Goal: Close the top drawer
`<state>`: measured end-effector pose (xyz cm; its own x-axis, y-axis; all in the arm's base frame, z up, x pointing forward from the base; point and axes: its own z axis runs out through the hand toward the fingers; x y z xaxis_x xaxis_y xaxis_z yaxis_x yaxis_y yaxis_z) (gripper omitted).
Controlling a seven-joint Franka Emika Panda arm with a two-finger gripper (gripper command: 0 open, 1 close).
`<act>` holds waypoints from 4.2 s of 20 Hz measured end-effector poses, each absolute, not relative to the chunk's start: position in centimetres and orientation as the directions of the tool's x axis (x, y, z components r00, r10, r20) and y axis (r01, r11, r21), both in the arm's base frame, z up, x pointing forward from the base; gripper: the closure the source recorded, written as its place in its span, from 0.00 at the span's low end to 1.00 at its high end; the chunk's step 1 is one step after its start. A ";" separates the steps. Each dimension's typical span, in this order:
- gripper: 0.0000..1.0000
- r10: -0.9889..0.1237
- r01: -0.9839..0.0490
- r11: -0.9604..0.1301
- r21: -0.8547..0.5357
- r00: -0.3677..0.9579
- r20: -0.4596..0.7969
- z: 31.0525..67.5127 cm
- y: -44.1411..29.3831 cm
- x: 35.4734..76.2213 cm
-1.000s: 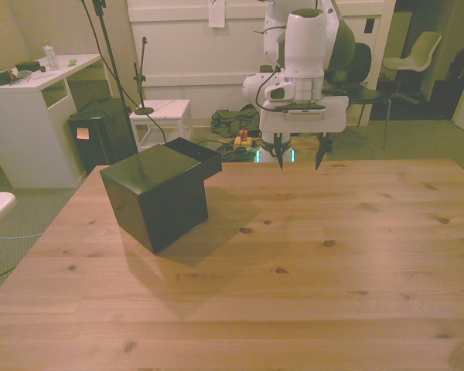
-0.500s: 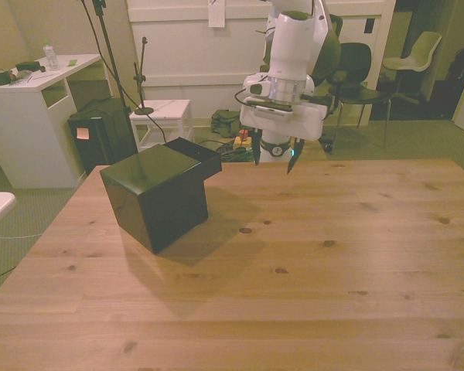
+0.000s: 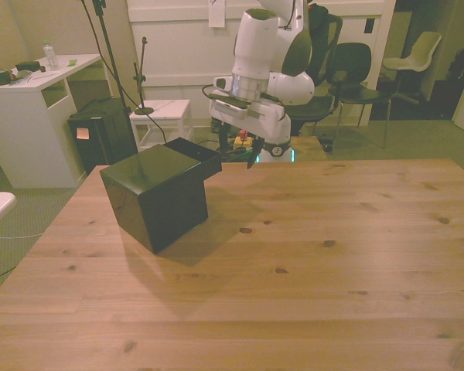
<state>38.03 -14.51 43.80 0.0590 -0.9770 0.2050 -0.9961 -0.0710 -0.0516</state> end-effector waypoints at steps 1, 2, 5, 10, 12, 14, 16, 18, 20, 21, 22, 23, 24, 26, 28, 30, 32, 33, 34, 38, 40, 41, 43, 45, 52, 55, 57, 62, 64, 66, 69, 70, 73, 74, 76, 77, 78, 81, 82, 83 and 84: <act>0.00 -0.978 -0.997 -0.060 -0.045 0.050 0.202 43.9 -15.2 37.8; 0.00 -0.979 -0.998 -0.053 -0.039 0.044 0.199 44.1 -15.8 37.6; 0.00 -0.978 -0.999 -0.043 -0.025 0.037 0.206 44.3 -17.4 37.0; 0.00 -0.973 -0.999 -0.033 -0.009 0.030 0.230 44.5 -20.1 35.9; 1.00 -0.972 -0.999 -0.037 -0.004 0.035 0.233 44.6 -20.9 35.8; 1.00 -0.971 -0.999 -0.047 -0.002 0.045 0.233 44.7 -21.3 36.1; 1.00 -0.970 -0.998 -0.065 0.000 0.064 0.236 44.8 -21.5 36.6; 1.00 -0.968 -0.997 -0.082 0.003 0.081 0.236 44.9 -21.4 36.9; 1.00 -0.968 -0.996 -0.089 0.008 0.088 0.234 44.8 -21.4 36.8; 1.00 -0.968 -0.996 -0.091 0.010 0.091 0.233 44.7 -21.4 36.7; 1.00 -0.969 -0.996 -0.092 0.012 0.092 0.231 44.6 -21.4 36.6; 1.00 -0.969 -0.996 -0.093 0.013 0.093 0.230 44.6 -21.3 36.4; 1.00 -0.969 -0.995 -0.094 0.014 0.095 0.229 44.5 -21.3 36.3; 1.00 -0.970 -0.996 -0.093 0.014 0.094 0.226 44.5 -21.5 36.0; 1.00 -0.970 -0.996 -0.091 0.012 0.091 0.224 44.5 -21.7 35.7; 1.00 -0.970 -0.996 -0.087 0.004 0.086 0.225 44.6 -22.2 35.5; 1.00 -0.970 -0.996 -0.086 -0.006 0.082 0.229 44.8 -22.5 35.6; 1.00 -0.969 -0.996 -0.086 -0.011 0.082 0.232 44.9 -22.5 35.7; 1.00 -0.969 -0.996 -0.087 -0.014 0.082 0.234 44.9 -22.5 35.8; 1.00 -0.967 -0.996 -0.091 -0.025 0.082 0.240 44.9 -22.8 36.3; 1.00 -0.967 -0.995 -0.092 -0.029 0.082 0.243 44.9 -23.0 36.9; 1.00 -0.967 -0.995 -0.092 -0.030 0.082 0.243 44.9 -23.2 37.2; 1.00 -0.967 -0.995 -0.092 -0.027 0.083 0.242 44.8 -23.4 37.8; 1.00 -0.966 -0.995 -0.092 -0.027 0.083 0.244 44.9 -23.7 38.4; 1.00 -0.965 -0.996 -0.083 -0.031 0.073 0.251 45.4 -24.9 40.2; 1.00 -0.965 -0.996 -0.077 -0.035 0.066 0.253 45.6 -25.4 40.5; 1.00 -0.965 -0.997 -0.073 -0.039 0.060 0.255 45.9 -25.7 40.5; 1.00 -0.965 -0.997 -0.064 -0.049 0.049 0.259 46.2 -26.5 40.6; 1.00 -0.964 -0.997 -0.064 -0.052 0.048 0.262 46.3 -26.7 40.6; 1.00 -0.962 -0.996 -0.066 -0.058 0.049 0.267 46.4 -26.8 40.7; 1.00 -0.960 -0.995 -0.067 -0.069 0.045 0.277 46.5 -27.3 40.8; 1.00 -0.959 -0.995 -0.066 -0.072 0.044 0.279 46.6 -27.4 40.8; 1.00 -0.959 -0.995 -0.066 -0.073 0.043 0.280 46.7 -27.7 40.7; 1.00 -0.959 -0.995 -0.066 -0.072 0.044 0.281 46.7 -27.7 40.7; 1.00 -0.958 -0.995 -0.068 -0.071 0.046 0.282 46.7 -27.7 40.7; 1.00 -0.958 -0.995 -0.069 -0.070 0.047 0.282 46.6 -27.7 40.7; 1.00 -0.958 -0.995 -0.070 -0.070 0.048 0.283 46.6 -27.7 40.7; 1.00 -0.958 -0.995 -0.071 -0.071 0.048 0.284 46.7 -27.9 40.7; 1.00 -0.957 -0.995 -0.072 -0.071 0.049 0.285 46.7 -28.0 40.6; 1.00 -0.957 -0.995 -0.072 -0.071 0.048 0.285 46.7 -28.1 40.6; 1.00 -0.957 -0.995 -0.072 -0.072 0.048 0.286 46.8 -28.2 40.6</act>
